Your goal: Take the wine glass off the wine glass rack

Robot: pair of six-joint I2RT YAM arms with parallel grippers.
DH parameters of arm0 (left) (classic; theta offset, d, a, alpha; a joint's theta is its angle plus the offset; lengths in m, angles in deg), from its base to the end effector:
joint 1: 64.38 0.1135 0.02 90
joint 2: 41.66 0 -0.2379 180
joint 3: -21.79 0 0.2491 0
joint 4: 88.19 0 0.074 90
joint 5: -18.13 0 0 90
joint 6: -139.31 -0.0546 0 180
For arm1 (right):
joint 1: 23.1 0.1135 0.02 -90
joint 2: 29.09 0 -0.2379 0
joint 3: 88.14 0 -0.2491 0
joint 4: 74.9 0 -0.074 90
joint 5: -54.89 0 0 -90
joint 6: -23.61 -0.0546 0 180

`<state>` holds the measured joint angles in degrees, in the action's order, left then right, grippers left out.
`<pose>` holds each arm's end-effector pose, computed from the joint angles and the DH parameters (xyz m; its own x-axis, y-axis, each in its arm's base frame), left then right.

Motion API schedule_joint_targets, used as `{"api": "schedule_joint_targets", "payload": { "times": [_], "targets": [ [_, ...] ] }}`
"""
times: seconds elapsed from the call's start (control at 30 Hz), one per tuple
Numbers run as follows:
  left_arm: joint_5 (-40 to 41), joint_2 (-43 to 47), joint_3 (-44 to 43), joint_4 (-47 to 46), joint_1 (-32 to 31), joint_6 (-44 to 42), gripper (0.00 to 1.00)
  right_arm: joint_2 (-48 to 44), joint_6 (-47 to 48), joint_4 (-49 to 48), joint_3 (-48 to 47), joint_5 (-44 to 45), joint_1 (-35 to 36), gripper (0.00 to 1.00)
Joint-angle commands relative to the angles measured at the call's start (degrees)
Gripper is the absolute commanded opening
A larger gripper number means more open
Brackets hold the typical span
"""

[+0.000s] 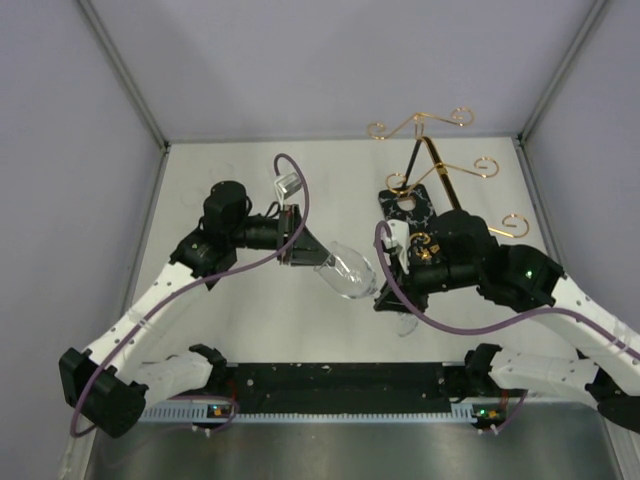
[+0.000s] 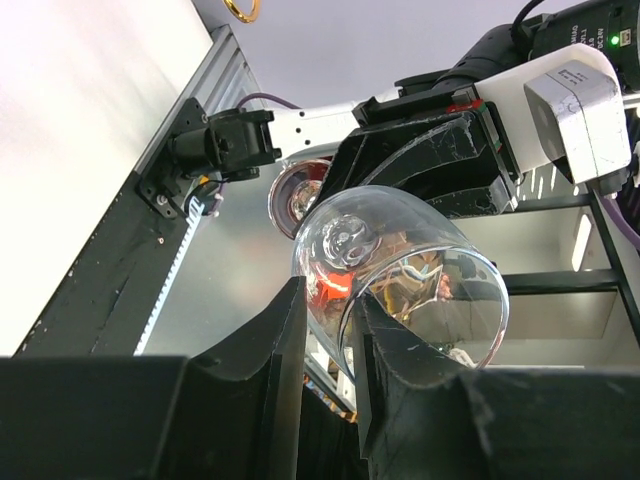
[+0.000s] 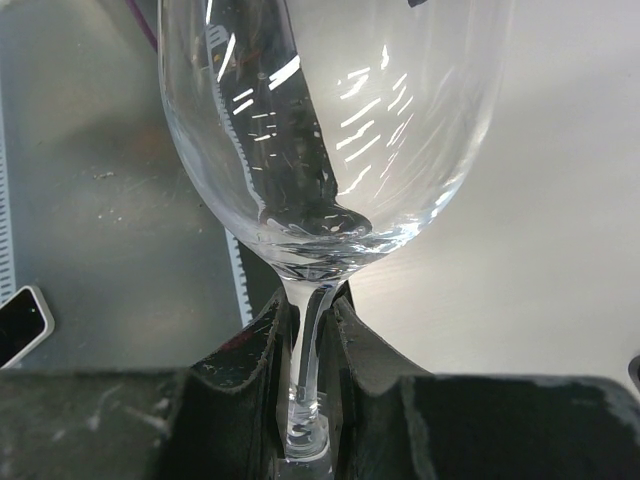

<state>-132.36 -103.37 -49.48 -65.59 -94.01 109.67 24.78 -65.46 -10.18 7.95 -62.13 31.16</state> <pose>0.1948 -0.1655 0.3416 -0.9492 0.0473 -0.3111 0.3144 0.1014 -0.9438 0.0945 0.1738 0.3606 -0.3170 -0.4653 -0.8264 -0.9466 0.2096 0.2451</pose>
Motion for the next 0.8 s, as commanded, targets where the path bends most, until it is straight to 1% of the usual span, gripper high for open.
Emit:
{"api": "schedule_joint_targets", "payload": {
  "times": [0.0,0.33,0.43,0.5,0.57,0.6,0.7,0.77],
  "targets": [
    [-1.5,0.9,-2.2,-1.0,-1.1,-0.7,0.18,0.6,2.3,-2.9,-3.6,-0.5,0.7,0.00],
    [-1.0,-0.5,-2.9,5.6,-1.2,-7.6,0.00,0.6,2.4,-0.7,-5.8,4.3,0.7,0.00],
    [-0.1,-1.4,-3.7,9.2,-1.3,-11.2,0.00,0.7,2.5,0.5,-6.9,5.3,0.7,0.00],
    [1.0,-1.9,-4.4,12.0,-1.3,-13.6,0.00,0.8,2.4,1.0,-7.4,5.7,0.7,0.04],
    [1.9,-2.2,-4.9,14.7,-1.2,-15.6,0.00,0.7,2.2,1.1,-7.5,5.6,0.7,0.10],
    [2.2,-2.3,-5.0,15.5,-1.3,-16.4,0.00,0.6,2.1,1.1,-7.5,5.6,0.7,0.15],
    [2.9,-2.4,-5.1,17.1,-1.3,-18.2,0.00,0.8,2.0,1.1,-7.6,5.8,0.7,0.23],
    [3.6,-2.2,-5.0,17.4,-1.2,-19.0,0.00,0.8,1.8,1.1,-7.8,5.8,0.7,0.27]
  ]
}}
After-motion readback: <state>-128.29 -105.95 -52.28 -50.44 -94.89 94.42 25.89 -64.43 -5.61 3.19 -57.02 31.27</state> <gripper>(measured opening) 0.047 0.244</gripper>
